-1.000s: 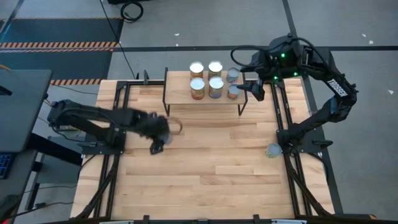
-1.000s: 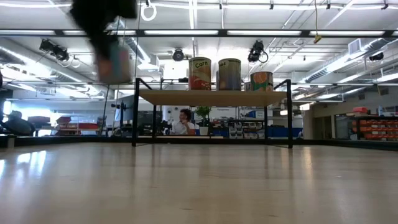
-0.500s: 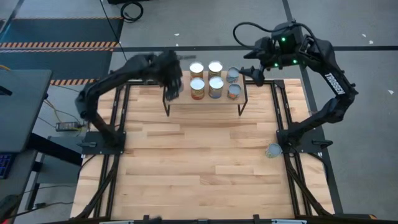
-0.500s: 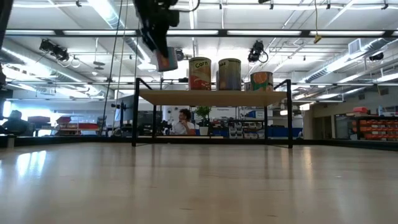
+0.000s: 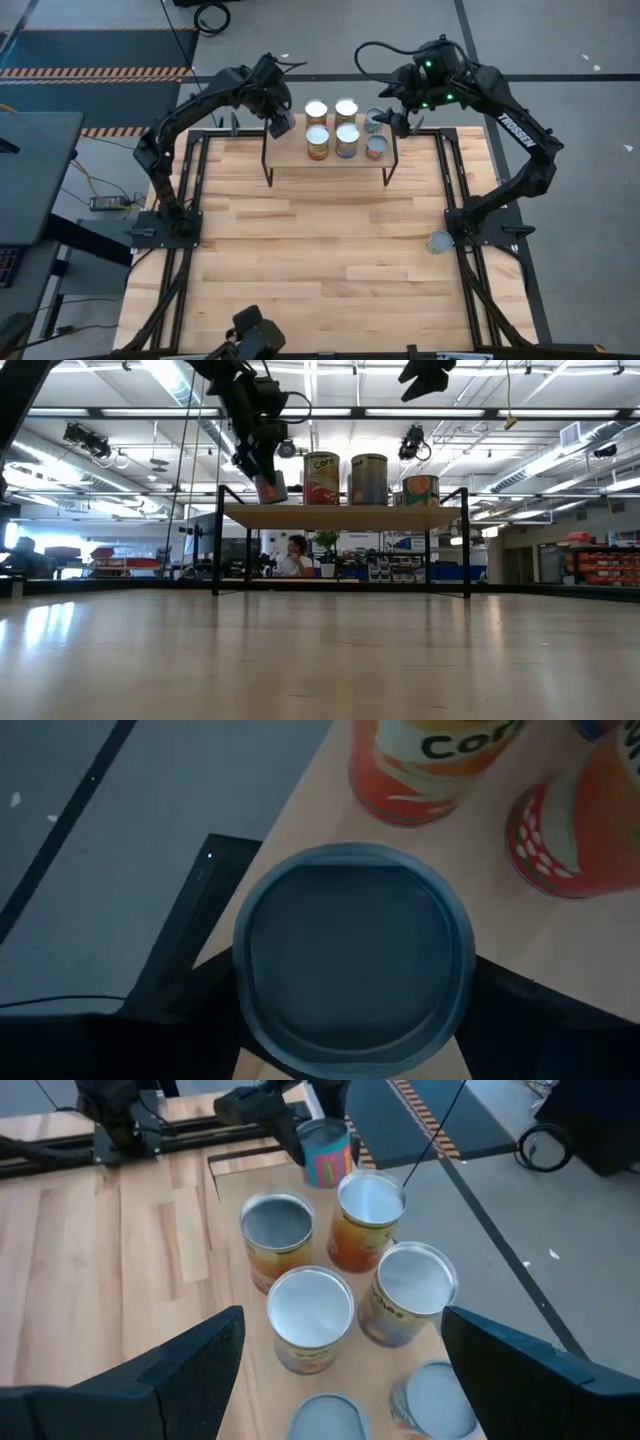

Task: Pick and place cans onto a shelf
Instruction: Put the canned mixed fruits on the shelf

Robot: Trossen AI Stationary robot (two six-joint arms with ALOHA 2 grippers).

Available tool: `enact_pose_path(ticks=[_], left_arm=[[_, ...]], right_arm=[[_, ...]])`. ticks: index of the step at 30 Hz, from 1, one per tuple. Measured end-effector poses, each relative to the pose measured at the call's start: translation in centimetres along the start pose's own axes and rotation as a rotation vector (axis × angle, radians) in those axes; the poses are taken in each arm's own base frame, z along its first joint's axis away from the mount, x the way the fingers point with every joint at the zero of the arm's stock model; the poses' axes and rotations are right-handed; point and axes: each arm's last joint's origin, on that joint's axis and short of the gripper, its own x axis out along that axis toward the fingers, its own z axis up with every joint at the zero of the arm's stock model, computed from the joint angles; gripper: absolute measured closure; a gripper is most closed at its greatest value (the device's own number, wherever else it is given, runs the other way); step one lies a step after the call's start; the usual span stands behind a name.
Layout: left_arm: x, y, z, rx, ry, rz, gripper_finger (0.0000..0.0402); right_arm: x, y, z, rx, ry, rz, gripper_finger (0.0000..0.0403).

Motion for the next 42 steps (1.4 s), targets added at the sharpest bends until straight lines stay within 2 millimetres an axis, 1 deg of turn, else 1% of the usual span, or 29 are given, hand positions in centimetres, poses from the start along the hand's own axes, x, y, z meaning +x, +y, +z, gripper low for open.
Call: enact_pose_path(ticks=[6, 12, 20, 23, 27, 34, 42], left_arm=[[0.0, -0.5, 0.1, 0.004, -0.002, -0.008, 0.0113], [1.8, -0.7, 0.3, 0.041, 0.032, -0.024, 0.0112], [1.7, -0.7, 0.2, 0.082, 0.041, -0.013, 0.0111], [2.5, -0.5, 0.3, 0.086, 0.056, 0.017, 0.0110], [2.5, -0.1, 0.4, 0.079, 0.042, 0.034, 0.0093], [2.5, -0.1, 0.4, 0.126, 0.049, 0.033, 0.0055], [2.5, 0.0, 0.6, 0.132, 0.020, 0.039, 0.0050]], right_arm=[[0.5, -0.1, -0.3, 0.004, 0.017, -0.012, 0.0057], [0.4, -0.1, -0.2, 0.018, 0.013, -0.026, 0.0057], [0.4, -0.2, -0.2, 0.072, 0.005, -0.036, 0.0057], [0.4, -0.2, 0.0, 0.096, -0.006, -0.039, 0.0057], [0.4, -0.2, 0.0, 0.127, -0.009, -0.040, 0.0057], [0.4, -0.4, 0.1, 0.132, -0.021, -0.047, 0.0057], [0.4, -0.4, 0.1, 0.143, -0.025, -0.048, 0.0057]])
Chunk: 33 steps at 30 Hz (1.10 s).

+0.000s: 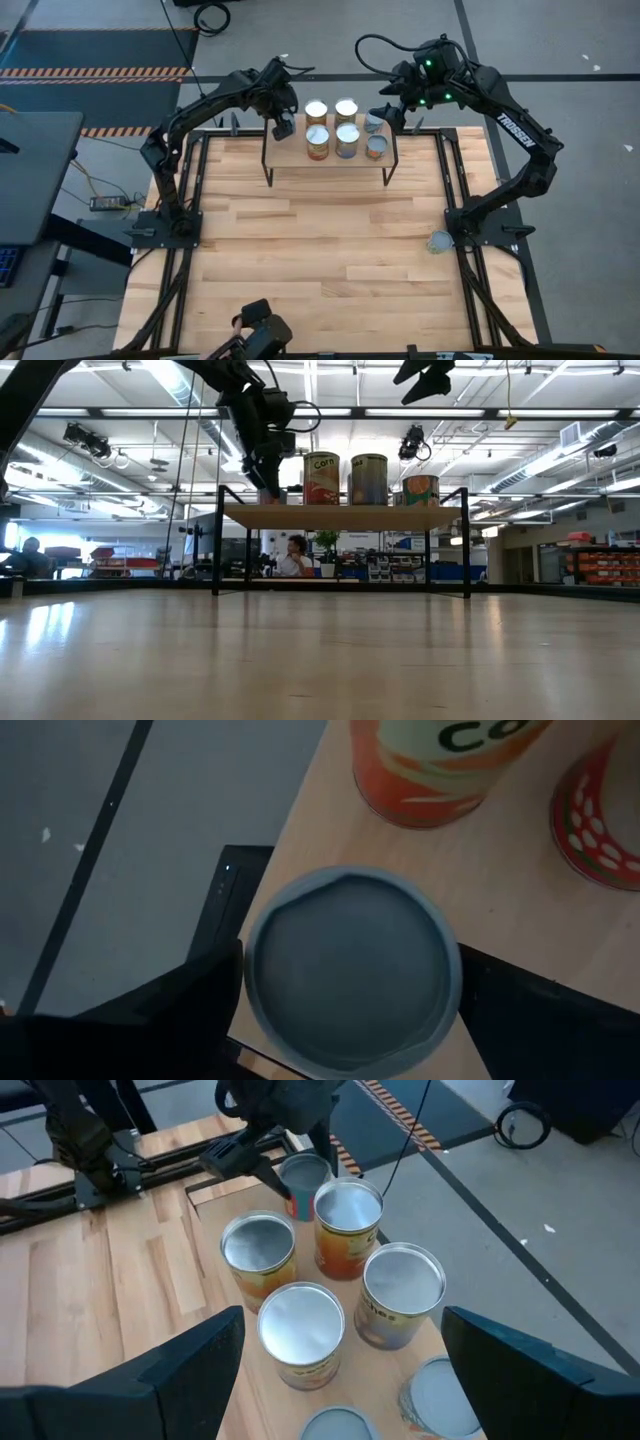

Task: Pick and place cans onto a shelf
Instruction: Put the canned mixed fruits on the shelf, then put the canned green peas on the shelf

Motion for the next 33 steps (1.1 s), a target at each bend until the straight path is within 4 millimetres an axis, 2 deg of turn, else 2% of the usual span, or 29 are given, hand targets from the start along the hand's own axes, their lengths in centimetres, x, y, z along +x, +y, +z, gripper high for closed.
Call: enact_pose_path(ticks=[6, 11, 14, 19, 24, 30, 33], left_arm=[[-0.4, -0.3, 0.2, 0.012, -0.016, 0.004, 0.0050], [-2.1, -0.7, 0.5, 0.032, -0.084, 0.025, 0.0049], [-4.5, -1.0, 0.8, 0.039, -0.175, 0.055, 0.0049], [-10.5, -2.4, 0.2, -0.043, -0.333, 0.077, 0.0049], [-16.2, -4.6, -0.9, -0.144, -0.520, -0.046, 0.0049], [-20.2, -8.8, -1.9, -0.112, -0.629, -0.233, 0.0049], [-21.6, -11.4, -2.5, -0.039, -0.637, -0.309, 0.0051]], right_arm=[[0.0, 0.0, -0.1, -0.032, 0.012, 0.005, 0.0057], [0.0, 0.1, -0.2, -0.108, 0.014, 0.019, 0.0057], [0.0, 0.7, -0.1, -0.167, 0.010, 0.042, 0.0057], [0.1, 3.2, -0.5, -0.295, 0.049, 0.134, 0.0057], [-0.9, 6.7, -1.9, -0.291, 0.178, 0.184, 0.0057], [-3.9, 11.1, -5.5, -0.179, 0.486, 0.147, 0.0057], [-4.3, 12.8, -6.6, -0.057, 0.490, 0.157, 0.0057]])
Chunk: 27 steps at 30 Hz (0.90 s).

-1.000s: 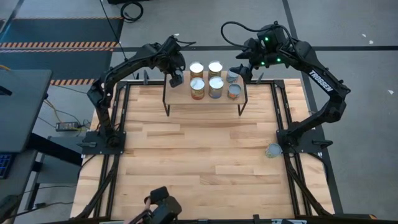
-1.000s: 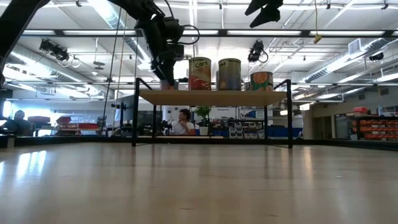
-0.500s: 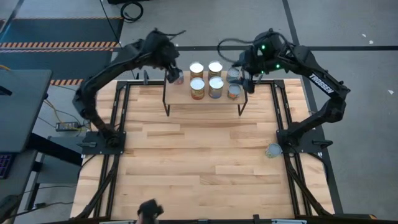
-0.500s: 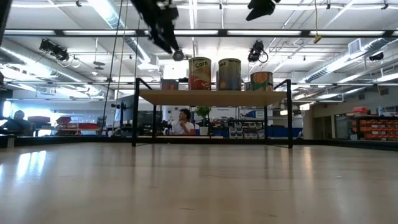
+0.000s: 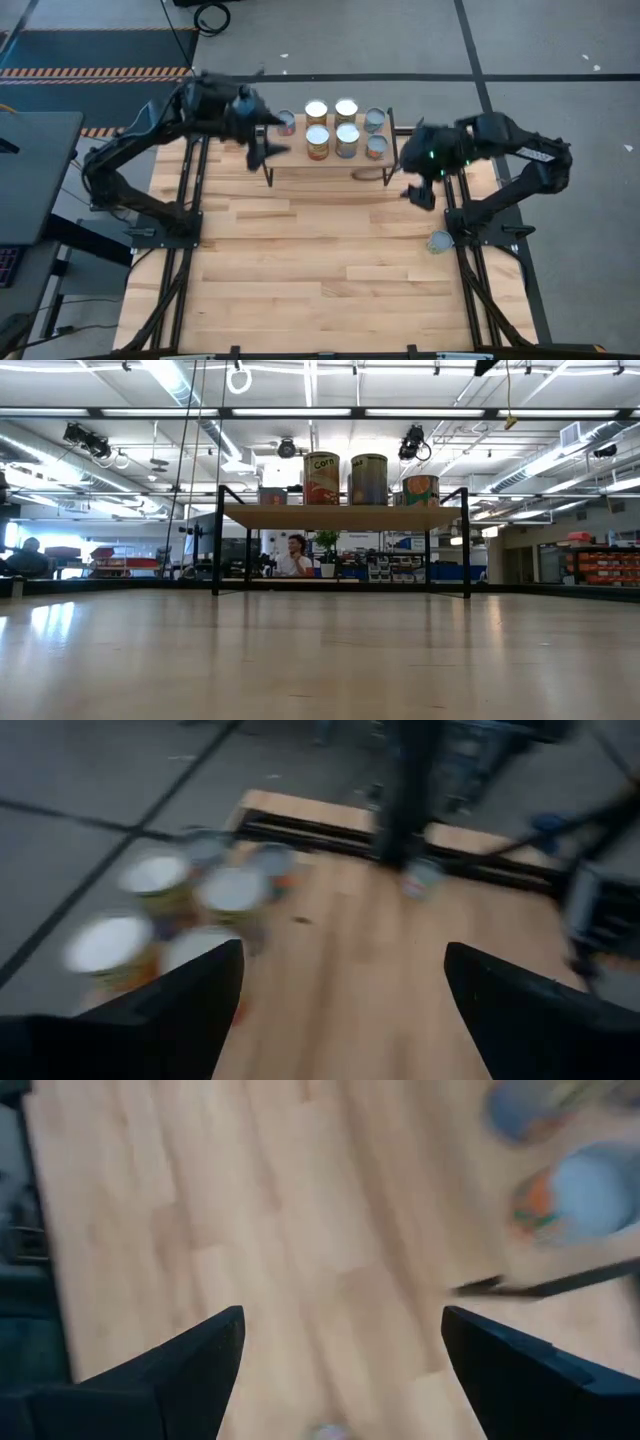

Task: Pick and place cans onto a shelf
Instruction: Put the canned green peas on the shelf

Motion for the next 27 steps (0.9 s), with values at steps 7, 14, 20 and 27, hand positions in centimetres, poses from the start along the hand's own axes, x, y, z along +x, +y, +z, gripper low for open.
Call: enact_pose_path(ticks=[7, 14, 20, 27], left_arm=[[-0.7, -7.1, -1.5, 0.093, 0.104, -0.149, 0.0067], [-2.0, -12.8, -3.3, 0.101, 0.174, -0.163, 0.0082], [-2.3, -15.2, -4.6, 0.117, 0.136, -0.049, 0.0095], [-1.7, -15.4, -5.3, 0.059, 0.144, -0.010, 0.0106]], right_arm=[[6.1, 1.8, -4.4, 0.239, 0.281, -0.052, 0.0057], [11.3, 1.5, -11.3, 0.505, 0.595, -0.178, 0.0104], [16.7, 0.7, -14.4, 0.641, 0.715, -0.221, 0.0244], [19.2, 0.7, -15.9, 0.725, 0.784, -0.353, 0.0392]])
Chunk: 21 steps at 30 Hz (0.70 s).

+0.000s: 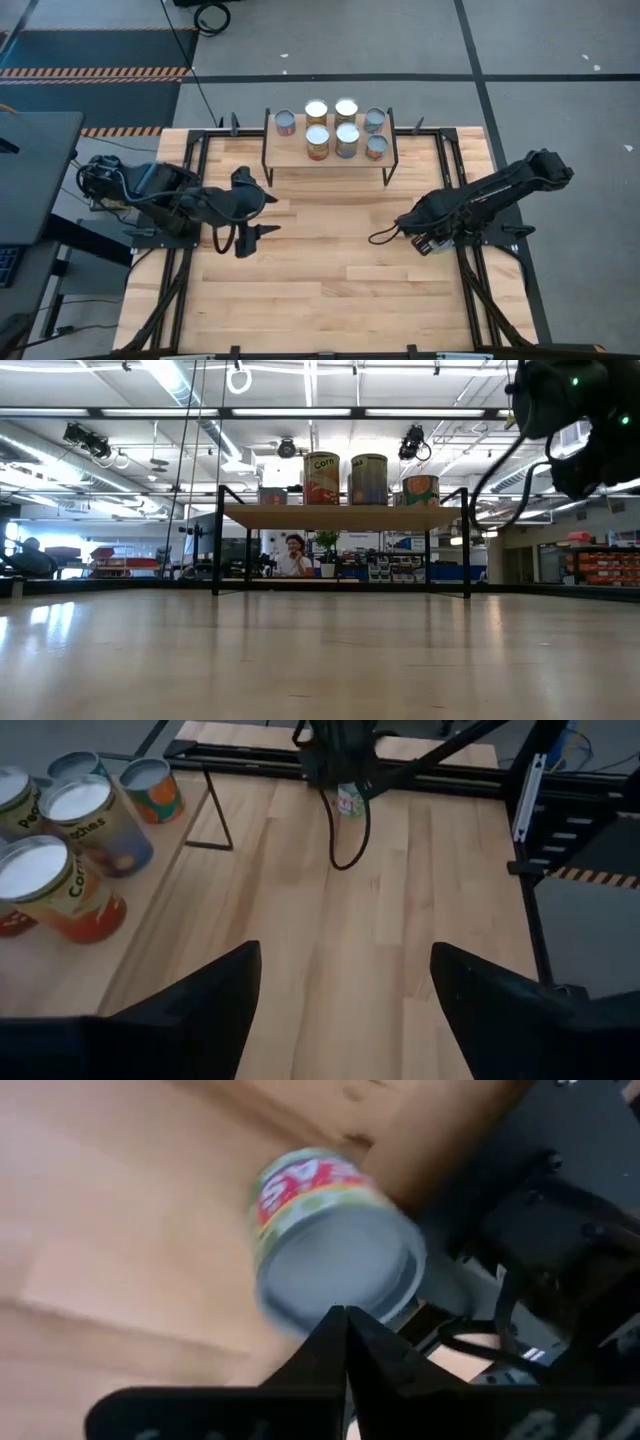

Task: Pick and place cans onto a shelf
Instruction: Put the canned green peas on the shelf

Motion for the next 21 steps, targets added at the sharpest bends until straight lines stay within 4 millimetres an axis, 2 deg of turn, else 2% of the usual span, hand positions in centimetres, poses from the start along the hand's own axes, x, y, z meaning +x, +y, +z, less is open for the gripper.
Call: enact_pose_path(ticks=[3, 7, 11, 16, 21], left_arm=[[0.0, 0.0, 0.0, -0.009, -0.006, 0.001, 0.0107], [0.0, 0.0, 0.1, -0.024, -0.008, 0.000, 0.0107], [0.0, 0.0, 0.0, -0.020, -0.001, 0.002, 0.0107], [-0.2, -0.3, -0.5, -0.016, 0.031, -0.001, 0.0107], [-0.7, -1.3, -0.9, -0.024, 0.036, -0.035, 0.0107]], right_arm=[[0.9, 0.3, 0.6, 0.026, 0.008, -0.045, 0.0385], [1.6, 1.2, 1.1, 0.021, 0.012, -0.088, 0.0397], [1.0, 3.3, 1.8, -0.006, -0.022, 0.035, 0.0395], [-1.2, 7.9, 3.3, -0.016, -0.190, 0.285, 0.0399], [-2.2, 13.3, 7.8, -0.039, -0.403, 0.538, 0.0400]])
